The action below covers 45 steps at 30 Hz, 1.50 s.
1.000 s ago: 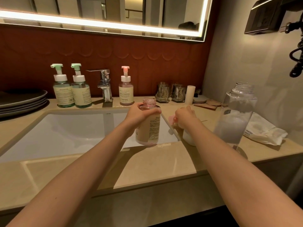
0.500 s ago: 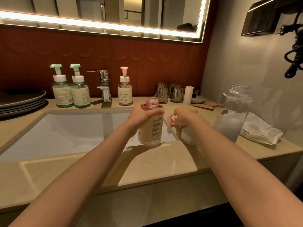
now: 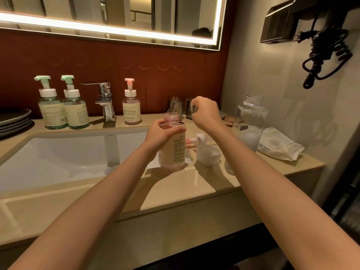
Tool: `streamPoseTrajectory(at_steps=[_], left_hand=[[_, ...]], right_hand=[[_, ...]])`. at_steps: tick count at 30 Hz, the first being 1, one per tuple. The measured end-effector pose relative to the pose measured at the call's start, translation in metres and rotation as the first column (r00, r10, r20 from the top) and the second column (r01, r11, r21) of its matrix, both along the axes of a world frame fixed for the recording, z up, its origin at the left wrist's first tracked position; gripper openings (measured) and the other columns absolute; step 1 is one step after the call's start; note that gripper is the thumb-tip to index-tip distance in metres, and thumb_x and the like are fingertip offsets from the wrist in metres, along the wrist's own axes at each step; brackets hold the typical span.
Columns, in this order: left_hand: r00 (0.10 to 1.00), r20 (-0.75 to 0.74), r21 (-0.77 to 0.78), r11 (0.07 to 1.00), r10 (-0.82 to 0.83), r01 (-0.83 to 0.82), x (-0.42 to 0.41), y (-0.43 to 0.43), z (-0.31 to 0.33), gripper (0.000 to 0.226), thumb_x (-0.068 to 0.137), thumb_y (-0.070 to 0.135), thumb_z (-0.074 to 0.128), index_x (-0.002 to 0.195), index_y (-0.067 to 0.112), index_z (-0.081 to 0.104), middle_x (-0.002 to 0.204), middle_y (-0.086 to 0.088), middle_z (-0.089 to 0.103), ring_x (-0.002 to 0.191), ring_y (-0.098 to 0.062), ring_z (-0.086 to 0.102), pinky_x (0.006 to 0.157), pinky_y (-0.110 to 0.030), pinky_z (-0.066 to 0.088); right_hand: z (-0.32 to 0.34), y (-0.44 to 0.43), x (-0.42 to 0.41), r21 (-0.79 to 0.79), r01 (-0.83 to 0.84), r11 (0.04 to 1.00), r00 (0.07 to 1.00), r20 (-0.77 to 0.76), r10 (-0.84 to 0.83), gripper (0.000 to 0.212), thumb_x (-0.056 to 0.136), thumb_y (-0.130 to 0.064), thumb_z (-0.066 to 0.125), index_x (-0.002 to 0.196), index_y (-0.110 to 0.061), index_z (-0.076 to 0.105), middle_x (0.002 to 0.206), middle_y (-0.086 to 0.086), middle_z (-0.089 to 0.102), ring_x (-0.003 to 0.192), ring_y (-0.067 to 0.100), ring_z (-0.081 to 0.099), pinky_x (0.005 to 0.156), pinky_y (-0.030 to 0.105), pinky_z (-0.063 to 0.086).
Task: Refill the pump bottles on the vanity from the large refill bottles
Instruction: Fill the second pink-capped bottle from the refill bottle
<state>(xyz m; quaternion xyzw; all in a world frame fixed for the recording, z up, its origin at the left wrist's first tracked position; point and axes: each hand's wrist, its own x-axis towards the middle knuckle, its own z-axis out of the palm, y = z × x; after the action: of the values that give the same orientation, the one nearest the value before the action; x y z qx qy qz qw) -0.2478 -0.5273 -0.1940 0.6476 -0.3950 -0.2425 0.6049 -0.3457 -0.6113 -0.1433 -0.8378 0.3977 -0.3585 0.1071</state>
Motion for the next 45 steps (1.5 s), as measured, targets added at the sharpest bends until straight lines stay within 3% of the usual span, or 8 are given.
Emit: streamPoseTrajectory(at_steps=[5, 9, 15, 20, 23, 30, 35, 45], left_hand=[[1.0, -0.006, -0.023, 0.999, 0.028, -0.028, -0.011, -0.007, -0.002, 0.066, 0.074, 0.038, 0.075, 0.129, 0.014, 0.048, 0.119, -0.004, 0.058, 0.103, -0.021, 0.051, 0.078, -0.036, 0.037], [0.999, -0.016, -0.044, 0.998, 0.036, -0.037, -0.022, -0.01, -0.004, 0.068, 0.074, 0.037, 0.075, 0.13, 0.013, 0.046, 0.121, -0.004, 0.057, 0.102, -0.021, 0.05, 0.079, -0.036, 0.037], [1.0, -0.003, -0.056, 0.998, 0.027, -0.027, -0.032, -0.012, -0.003, 0.073, 0.072, 0.035, 0.077, 0.133, 0.015, 0.042, 0.122, -0.004, 0.055, 0.101, -0.02, 0.049, 0.079, -0.035, 0.038], [1.0, 0.016, -0.066, 0.998, 0.014, -0.013, -0.035, -0.01, -0.003, 0.077, 0.071, 0.034, 0.078, 0.135, 0.014, 0.041, 0.125, -0.005, 0.055, 0.102, -0.019, 0.05, 0.079, -0.034, 0.038], [0.999, 0.034, -0.065, 0.998, 0.003, -0.001, -0.036, -0.009, -0.003, 0.076, 0.072, 0.034, 0.078, 0.135, 0.014, 0.04, 0.127, -0.005, 0.054, 0.103, -0.019, 0.049, 0.079, -0.034, 0.037], [0.994, 0.109, -0.078, 0.997, -0.012, 0.021, -0.039, -0.002, -0.002, 0.073, 0.073, 0.03, 0.078, 0.133, 0.014, 0.04, 0.126, -0.003, 0.052, 0.103, -0.015, 0.047, 0.081, -0.032, 0.036], [0.97, 0.233, -0.077, 0.994, -0.063, 0.083, -0.041, 0.004, -0.001, 0.073, 0.073, 0.022, 0.078, 0.133, 0.011, 0.039, 0.116, 0.002, 0.051, 0.103, -0.012, 0.048, 0.083, -0.027, 0.037], [0.977, 0.204, -0.084, 0.994, -0.055, 0.073, -0.033, 0.008, -0.007, 0.076, 0.073, 0.024, 0.078, 0.135, 0.012, 0.036, 0.129, -0.003, 0.05, 0.107, -0.013, 0.046, 0.085, -0.028, 0.037]], right_hand=[[-0.007, 0.019, -0.032, -0.243, -0.036, 0.969, 0.953, 0.284, 0.107, 0.039, 0.082, 0.01, 0.047, 0.115, -0.005, 0.06, 0.118, 0.011, 0.057, 0.107, 0.024, 0.055, 0.079, 0.019, 0.039], [-0.018, 0.024, -0.055, -0.539, 0.188, 0.821, 0.892, 0.444, 0.087, 0.029, 0.072, 0.006, 0.059, 0.097, -0.006, 0.066, 0.1, 0.013, 0.06, 0.091, 0.026, 0.054, 0.071, 0.02, 0.038], [-0.028, 0.019, -0.077, -0.376, 0.501, 0.779, 0.764, 0.615, -0.195, 0.065, 0.068, -0.026, 0.072, 0.121, -0.022, 0.035, 0.128, 0.016, 0.046, 0.109, 0.017, 0.035, 0.084, 0.03, 0.033], [-0.035, 0.014, -0.089, 0.107, 0.301, 0.948, 0.759, 0.575, -0.306, 0.098, 0.07, -0.035, 0.078, 0.144, -0.016, 0.016, 0.146, 0.012, 0.031, 0.13, 0.028, 0.035, 0.102, 0.044, 0.034], [-0.034, 0.013, -0.093, 0.233, 0.196, 0.953, 0.774, 0.559, -0.296, 0.09, 0.074, -0.032, 0.076, 0.143, -0.016, 0.021, 0.139, 0.007, 0.045, 0.122, 0.025, 0.048, 0.09, 0.034, 0.043], [-0.029, 0.019, -0.08, 0.088, 0.095, 0.992, 0.893, 0.432, -0.124, 0.069, 0.07, -0.028, 0.078, 0.127, -0.019, 0.041, 0.115, 0.0, 0.06, 0.092, 0.013, 0.055, 0.068, 0.022, 0.038], [-0.032, 0.019, -0.066, -0.035, 0.067, 0.997, 0.963, 0.263, -0.055, 0.07, 0.065, -0.025, 0.077, 0.125, -0.019, 0.041, 0.113, 0.003, 0.06, 0.1, 0.024, 0.059, 0.082, 0.038, 0.049], [-0.012, 0.016, -0.063, -0.266, 0.088, 0.96, 0.993, -0.055, -0.106, 0.071, 0.07, -0.015, 0.066, 0.135, -0.023, 0.036, 0.121, -0.001, 0.05, 0.111, 0.024, 0.046, 0.085, 0.033, 0.029]])
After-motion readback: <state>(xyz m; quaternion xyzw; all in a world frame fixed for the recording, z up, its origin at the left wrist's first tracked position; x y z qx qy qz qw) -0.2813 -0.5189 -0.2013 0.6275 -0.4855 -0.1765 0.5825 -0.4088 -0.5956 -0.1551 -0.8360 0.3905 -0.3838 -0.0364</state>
